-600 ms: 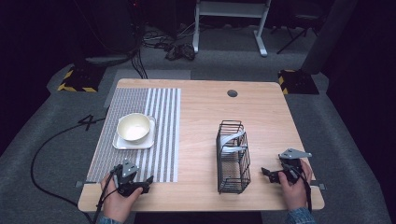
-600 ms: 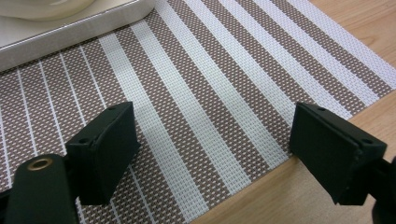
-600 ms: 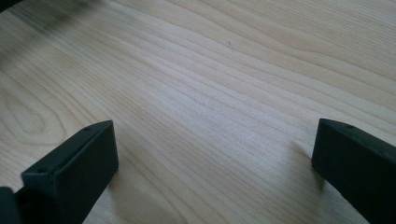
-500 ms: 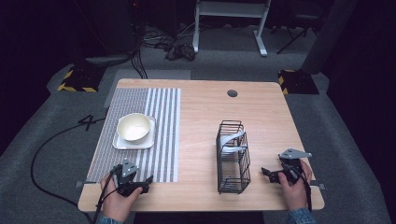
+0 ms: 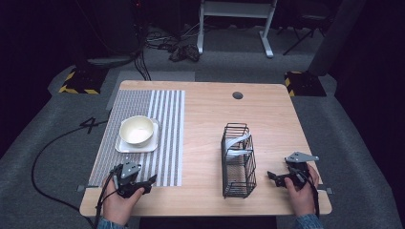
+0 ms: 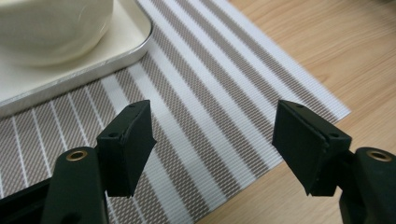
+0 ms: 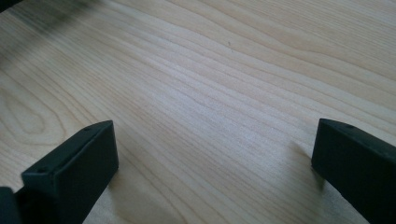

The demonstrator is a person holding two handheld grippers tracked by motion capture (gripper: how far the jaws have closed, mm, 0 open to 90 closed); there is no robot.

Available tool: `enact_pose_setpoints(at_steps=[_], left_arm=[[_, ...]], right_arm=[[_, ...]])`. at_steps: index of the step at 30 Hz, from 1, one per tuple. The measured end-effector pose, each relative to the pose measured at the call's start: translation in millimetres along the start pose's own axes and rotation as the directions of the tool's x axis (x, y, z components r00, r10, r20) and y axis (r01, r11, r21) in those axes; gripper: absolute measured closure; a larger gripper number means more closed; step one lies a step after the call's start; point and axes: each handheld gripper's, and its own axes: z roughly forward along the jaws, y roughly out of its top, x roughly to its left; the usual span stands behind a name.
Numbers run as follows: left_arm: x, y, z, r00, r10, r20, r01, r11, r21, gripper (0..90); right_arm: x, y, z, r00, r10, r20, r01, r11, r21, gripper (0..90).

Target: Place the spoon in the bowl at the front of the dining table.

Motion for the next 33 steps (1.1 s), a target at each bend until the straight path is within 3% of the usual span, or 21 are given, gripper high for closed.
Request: enact_pose_setpoints(at_steps=[7,11,19,21,25,29,30,31,33], left_arm=[[-16.7,28.2,-7.2,0.9975,0.056,0.043,-0.054,0.997,-0.056,29.2],[-28.2,41.7,-8.3,0.9913,0.107,0.077,-0.101,0.9923,-0.071,29.3],[-49.1,67.2,-18.6,0.9771,0.164,0.135,-0.145,0.9792,-0.142,33.0],[-58.5,76.4,-22.4,0.9688,0.194,0.155,-0.167,0.971,-0.171,34.1],[-67.0,84.0,-24.3,0.9623,0.207,0.176,-0.173,0.966,-0.192,35.3],[-83.8,97.7,-26.2,0.9471,0.236,0.217,-0.186,0.9553,-0.23,36.9],[-83.8,97.7,-26.2,0.9471,0.236,0.217,-0.186,0.9553,-0.23,37.2],[-92.7,103.0,-26.5,0.939,0.257,0.229,-0.199,0.9488,-0.245,37.3],[-101.8,107.4,-26.5,0.9286,0.279,0.244,-0.218,0.9434,-0.25,37.3]], right_arm=[[0.0,0.0,0.0,1.0,0.0,0.0,0.0,1.0,0.0,0.2],[0.0,0.0,0.0,1.0,0.0,0.0,0.0,1.0,0.0,0.2],[0.0,0.0,0.0,1.0,0.0,0.0,0.0,1.0,0.0,0.2],[0.0,0.0,0.0,1.0,0.0,0.0,0.0,1.0,0.0,0.2],[0.0,0.1,0.0,1.0,0.0,0.001,0.0,1.0,0.0,0.2],[0.0,0.0,0.0,1.0,0.0,0.0,0.0,1.0,0.0,0.2],[0.0,0.0,0.0,1.0,0.0,0.0,0.0,1.0,0.0,0.2],[0.0,0.0,0.0,1.0,0.0,0.0,0.0,1.0,0.0,0.2],[0.0,0.0,0.0,1.0,0.0,0.0,0.0,1.0,0.0,0.2]])
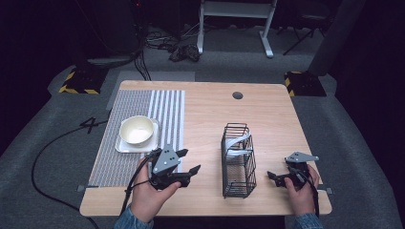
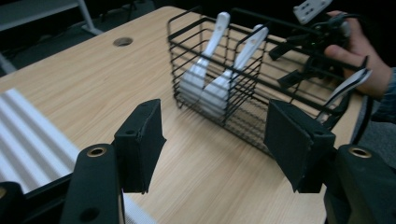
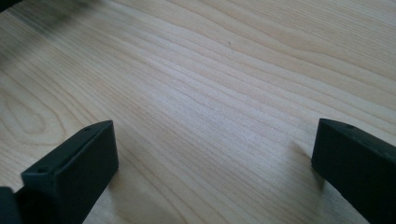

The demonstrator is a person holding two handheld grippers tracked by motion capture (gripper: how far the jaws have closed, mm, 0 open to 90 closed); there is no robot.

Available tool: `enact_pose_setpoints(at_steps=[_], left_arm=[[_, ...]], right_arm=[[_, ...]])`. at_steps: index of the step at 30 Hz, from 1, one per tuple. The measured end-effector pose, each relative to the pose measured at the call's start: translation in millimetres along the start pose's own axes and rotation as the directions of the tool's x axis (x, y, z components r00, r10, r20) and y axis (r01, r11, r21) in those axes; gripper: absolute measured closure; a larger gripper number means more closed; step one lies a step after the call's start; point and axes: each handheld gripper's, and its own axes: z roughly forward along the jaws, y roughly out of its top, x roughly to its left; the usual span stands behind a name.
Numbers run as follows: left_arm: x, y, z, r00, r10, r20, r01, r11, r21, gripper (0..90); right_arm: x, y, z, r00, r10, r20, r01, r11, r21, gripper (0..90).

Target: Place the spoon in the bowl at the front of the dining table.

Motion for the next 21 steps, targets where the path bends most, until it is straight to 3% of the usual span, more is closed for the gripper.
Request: enact_pose_setpoints(at_steps=[6,10,15,16,18,21], left_arm=[[-19.9,13.1,11.0,0.997,0.044,0.063,-0.043,0.999,-0.013,38.7],[-33.9,20.6,18.3,0.9917,0.08,0.101,-0.077,0.9967,-0.025,39.4],[-51.2,28.9,23.1,0.9801,0.111,0.164,-0.104,0.9933,-0.05,41.4],[-51.2,28.9,23.1,0.9801,0.111,0.164,-0.104,0.9933,-0.05,41.9],[-60.5,32.6,24.2,0.9708,0.13,0.202,-0.119,0.9909,-0.063,43.0],[-67.4,34.7,26.7,0.9629,0.145,0.227,-0.131,0.9884,-0.077,44.9]], right_arm=[[0.0,0.0,0.0,1.0,0.0,0.0,0.0,1.0,0.0,0.2],[0.0,0.0,0.0,1.0,-0.001,0.001,0.001,1.0,0.0,0.2],[0.0,0.0,0.1,1.0,0.0,0.001,0.0,1.0,-0.002,0.2],[0.0,0.0,0.1,1.0,0.0,0.001,0.0,1.0,-0.002,0.2],[0.1,0.1,0.1,1.0,0.002,0.0,-0.002,1.0,-0.002,0.2],[0.1,0.1,0.0,1.0,0.001,0.001,-0.001,1.0,-0.001,0.2]])
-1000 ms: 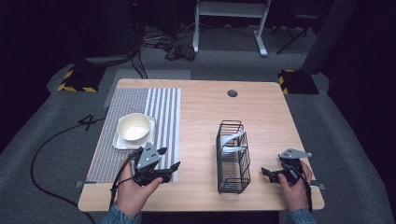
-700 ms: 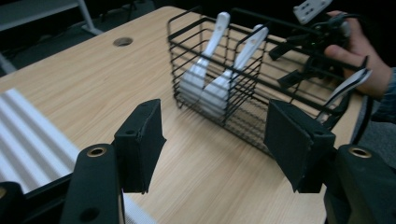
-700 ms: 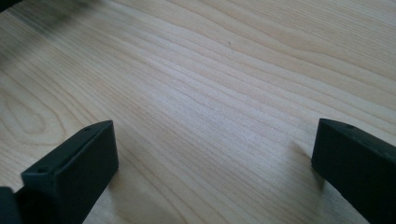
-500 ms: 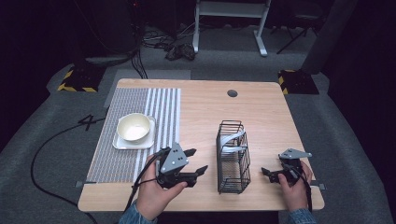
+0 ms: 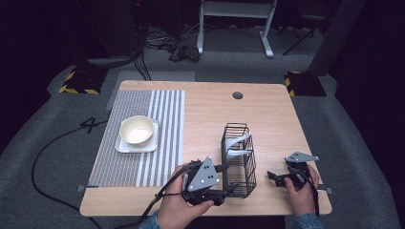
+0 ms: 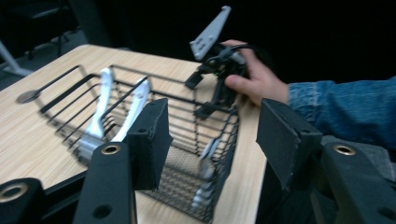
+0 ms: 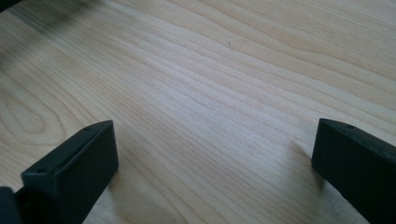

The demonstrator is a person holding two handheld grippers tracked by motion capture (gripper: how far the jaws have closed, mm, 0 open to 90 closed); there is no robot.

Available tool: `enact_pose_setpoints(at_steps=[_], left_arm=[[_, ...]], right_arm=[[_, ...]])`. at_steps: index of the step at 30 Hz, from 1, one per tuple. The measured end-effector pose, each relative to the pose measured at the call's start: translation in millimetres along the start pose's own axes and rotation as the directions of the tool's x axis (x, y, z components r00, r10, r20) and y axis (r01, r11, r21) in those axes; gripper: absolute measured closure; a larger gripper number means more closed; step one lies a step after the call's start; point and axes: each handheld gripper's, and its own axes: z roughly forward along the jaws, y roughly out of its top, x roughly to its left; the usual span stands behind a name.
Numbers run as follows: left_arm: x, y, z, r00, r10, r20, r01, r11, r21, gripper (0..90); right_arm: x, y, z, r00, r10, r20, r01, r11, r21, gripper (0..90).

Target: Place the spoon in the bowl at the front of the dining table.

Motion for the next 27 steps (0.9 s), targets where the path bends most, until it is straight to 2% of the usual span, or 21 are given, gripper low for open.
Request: enact_pose_setpoints(at_steps=[4,9,16,22,27], left_arm=[[-1.0,0.2,7.2,0.9998,0.007,0.018,-0.007,0.9999,0.014,48.2],[3.2,-4.3,17.2,0.9996,0.017,0.022,-0.018,0.9987,0.047,59.8],[9.6,-10.5,24.8,0.9996,0.017,0.021,-0.019,0.9978,0.063,72.5],[14.6,-14.6,27.3,0.9997,-0.008,0.021,0.007,0.9983,0.059,77.1],[19.4,-17.7,31.9,0.9999,-0.011,0.01,0.01,0.9977,0.068,78.2]], right_arm=[[0.0,0.0,0.0,1.0,0.0,-0.001,0.0,1.0,0.0,0.2],[0.0,0.0,0.0,1.0,0.0,-0.001,0.0,1.0,0.0,0.2],[0.0,0.0,0.0,1.0,-0.001,0.0,0.001,1.0,0.0,0.2],[0.0,-0.1,0.1,1.0,-0.001,-0.001,0.001,1.0,-0.001,0.2],[-0.1,-0.1,0.1,1.0,-0.002,0.0,0.002,1.0,-0.001,0.2]])
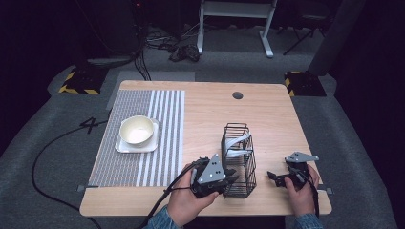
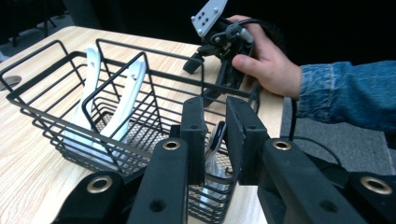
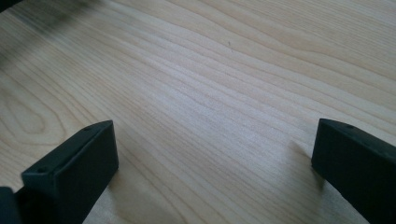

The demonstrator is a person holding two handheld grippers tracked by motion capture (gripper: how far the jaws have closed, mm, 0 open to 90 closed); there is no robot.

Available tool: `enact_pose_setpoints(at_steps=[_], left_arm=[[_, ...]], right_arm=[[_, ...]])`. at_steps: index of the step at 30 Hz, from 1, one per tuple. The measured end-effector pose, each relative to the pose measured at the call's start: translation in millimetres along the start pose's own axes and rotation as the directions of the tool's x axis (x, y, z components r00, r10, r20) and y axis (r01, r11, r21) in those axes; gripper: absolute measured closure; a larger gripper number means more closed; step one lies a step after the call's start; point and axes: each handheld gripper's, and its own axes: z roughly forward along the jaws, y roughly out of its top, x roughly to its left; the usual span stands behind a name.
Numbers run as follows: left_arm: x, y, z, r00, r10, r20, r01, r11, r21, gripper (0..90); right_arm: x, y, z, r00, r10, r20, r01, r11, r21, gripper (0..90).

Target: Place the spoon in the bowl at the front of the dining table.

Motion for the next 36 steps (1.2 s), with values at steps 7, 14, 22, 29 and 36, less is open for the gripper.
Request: enact_pose_setpoints(at_steps=[7,14,22,29,36], left_arm=[[6.1,-7.5,8.9,0.9999,-0.011,-0.005,0.011,0.9996,0.026,80.8],[8.0,-8.0,9.3,0.9998,-0.003,-0.021,0.003,0.9995,0.032,84.6],[7.0,-4.0,10.5,0.9997,0.008,-0.025,-0.007,0.9995,0.031,84.7],[5.5,4.0,7.9,0.9995,0.023,-0.023,-0.023,0.9996,0.015,84.8],[5.5,13.0,2.2,0.9993,0.027,-0.025,-0.027,0.9996,-0.007,84.8]], right_arm=[[0.0,0.0,-0.1,1.0,0.001,-0.001,-0.001,1.0,0.002,0.2],[0.0,0.0,-0.1,1.0,0.0,0.0,0.0,1.0,0.002,0.2],[0.0,0.0,-0.1,1.0,0.0,0.0,0.0,1.0,0.002,0.2],[0.0,0.0,-0.1,1.0,0.001,0.0,-0.001,1.0,0.0,0.2],[0.0,0.0,0.0,1.0,0.0,0.0,0.0,1.0,0.0,0.2]])
